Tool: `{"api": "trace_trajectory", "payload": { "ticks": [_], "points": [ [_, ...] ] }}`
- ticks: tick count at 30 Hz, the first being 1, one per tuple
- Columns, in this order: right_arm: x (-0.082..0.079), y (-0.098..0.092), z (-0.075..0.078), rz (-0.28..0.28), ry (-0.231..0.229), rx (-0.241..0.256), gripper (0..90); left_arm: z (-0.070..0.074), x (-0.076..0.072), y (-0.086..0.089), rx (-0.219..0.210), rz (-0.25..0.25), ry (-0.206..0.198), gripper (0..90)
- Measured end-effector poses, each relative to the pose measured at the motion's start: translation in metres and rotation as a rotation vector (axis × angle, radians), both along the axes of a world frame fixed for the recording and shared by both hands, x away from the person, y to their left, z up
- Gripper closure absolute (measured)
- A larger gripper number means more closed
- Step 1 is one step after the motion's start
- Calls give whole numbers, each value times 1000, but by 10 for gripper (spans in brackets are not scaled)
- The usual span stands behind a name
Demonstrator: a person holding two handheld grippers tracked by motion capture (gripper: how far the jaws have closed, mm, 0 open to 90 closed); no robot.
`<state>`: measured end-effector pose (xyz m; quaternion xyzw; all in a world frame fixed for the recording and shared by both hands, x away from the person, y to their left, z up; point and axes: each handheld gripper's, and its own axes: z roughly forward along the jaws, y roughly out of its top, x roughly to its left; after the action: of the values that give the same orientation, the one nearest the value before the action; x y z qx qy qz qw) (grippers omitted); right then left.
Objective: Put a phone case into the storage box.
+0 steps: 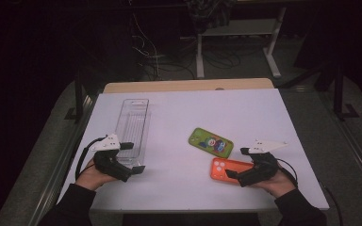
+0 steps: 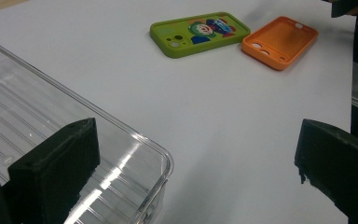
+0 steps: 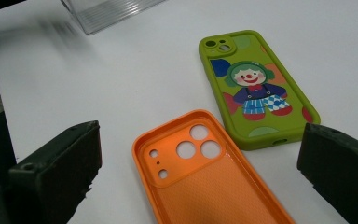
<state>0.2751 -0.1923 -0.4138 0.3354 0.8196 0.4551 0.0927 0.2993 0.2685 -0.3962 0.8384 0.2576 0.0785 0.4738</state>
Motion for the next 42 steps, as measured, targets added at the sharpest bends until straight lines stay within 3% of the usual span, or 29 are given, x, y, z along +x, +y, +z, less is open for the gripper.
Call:
{"api": "trace_trajectory", "payload": {
  "ticks": [5,11,18,22,25,27,29,30,33,34,35,36,37,38,39,42],
  "points": [
    [0,0,0,-8,8,-4,0,1,1,0,7,2,3,0],
    [5,-3,3,-19,6,-49,0,1,1,-2,2,7,17,0],
    [15,-9,4,-25,32,-83,0,3,3,-3,-3,3,15,0],
    [20,-12,4,-27,52,-104,45,2,3,-2,6,1,14,0],
    [23,-16,6,-41,52,-127,131,3,2,-2,-3,2,13,0],
    [27,-20,6,-48,68,-140,210,3,2,-2,-8,3,12,0],
    [28,-22,6,-54,73,-153,233,3,2,-1,-6,4,9,0],
    [32,-25,3,-56,92,-158,299,3,2,-1,-4,2,7,0],
    [34,-27,1,-63,108,-175,356,4,2,-1,-4,4,7,0],
    [37,-30,-1,-71,123,-180,431,3,1,-2,-6,6,9,0],
    [37,-30,-1,-71,123,-180,431,3,1,-2,-6,6,9,0],
    [39,-33,-3,-77,135,-195,503,3,1,-2,-8,5,11,0],
    [39,-33,-3,-77,135,-195,503,3,2,-2,-8,6,12,0],
    [42,-37,-5,-81,148,-211,574,3,2,-2,-6,6,16,0],
    [42,-37,-5,-81,148,-211,574,3,2,-2,-6,6,16,0],
    [44,-42,-9,-84,156,-237,689,2,3,-2,-2,2,12,0]
  ]
}}
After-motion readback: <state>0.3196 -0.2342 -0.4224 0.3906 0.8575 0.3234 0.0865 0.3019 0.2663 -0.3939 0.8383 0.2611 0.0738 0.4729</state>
